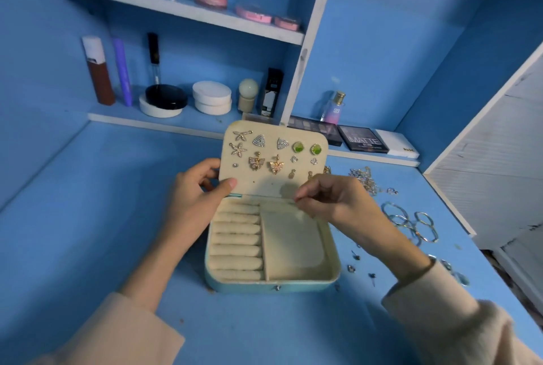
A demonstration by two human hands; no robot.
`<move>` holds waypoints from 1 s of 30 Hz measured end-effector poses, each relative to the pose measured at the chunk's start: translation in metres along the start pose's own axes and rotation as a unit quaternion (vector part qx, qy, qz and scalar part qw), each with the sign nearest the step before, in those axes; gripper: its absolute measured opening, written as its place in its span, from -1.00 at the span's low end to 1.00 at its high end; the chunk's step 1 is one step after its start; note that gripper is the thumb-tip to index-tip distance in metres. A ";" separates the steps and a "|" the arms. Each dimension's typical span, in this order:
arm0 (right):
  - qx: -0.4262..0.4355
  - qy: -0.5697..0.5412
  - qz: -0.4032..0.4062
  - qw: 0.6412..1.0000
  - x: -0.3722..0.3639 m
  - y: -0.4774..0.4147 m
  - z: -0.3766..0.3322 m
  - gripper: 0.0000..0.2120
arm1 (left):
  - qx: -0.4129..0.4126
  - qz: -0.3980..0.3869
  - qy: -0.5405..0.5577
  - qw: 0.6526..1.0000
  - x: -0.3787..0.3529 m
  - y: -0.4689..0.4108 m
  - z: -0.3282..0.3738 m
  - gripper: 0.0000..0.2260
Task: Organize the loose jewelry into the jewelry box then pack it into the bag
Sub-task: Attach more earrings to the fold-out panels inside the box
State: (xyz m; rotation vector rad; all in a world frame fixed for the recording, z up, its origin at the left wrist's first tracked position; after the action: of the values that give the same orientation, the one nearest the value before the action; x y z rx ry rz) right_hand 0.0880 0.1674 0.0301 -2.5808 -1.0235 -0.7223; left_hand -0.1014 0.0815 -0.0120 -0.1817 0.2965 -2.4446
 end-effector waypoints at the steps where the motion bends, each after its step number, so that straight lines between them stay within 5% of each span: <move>1: 0.003 -0.005 -0.003 1.000 -0.008 -0.004 -0.003 -0.86 | 0.002 -0.001 -0.005 1.000 0.000 0.000 0.000 -0.71; 19: 0.135 0.226 0.070 0.962 -0.065 -0.039 -0.039 -0.93 | 0.004 -0.007 -0.057 0.998 0.004 -0.001 0.005 -0.78; 30: 0.057 0.284 0.076 0.954 -0.068 -0.045 -0.038 -0.93 | 0.012 0.001 -0.067 0.998 0.005 -0.001 0.003 -0.79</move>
State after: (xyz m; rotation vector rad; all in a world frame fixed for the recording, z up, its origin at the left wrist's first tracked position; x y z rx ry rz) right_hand 0.0013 0.1457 0.0281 -2.1198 -0.6512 -1.2237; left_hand -0.1057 0.0787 -0.0080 -0.3336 0.2067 -2.4197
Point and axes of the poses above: each hand's wrist, its own y-axis away from the middle knuckle, its own x-axis out of the back of the hand, z = x × y, the point moved 7 cm from there along -y, towards the middle knuckle, and after that the axes turned 6 degrees about y, right-handed, at the moved point
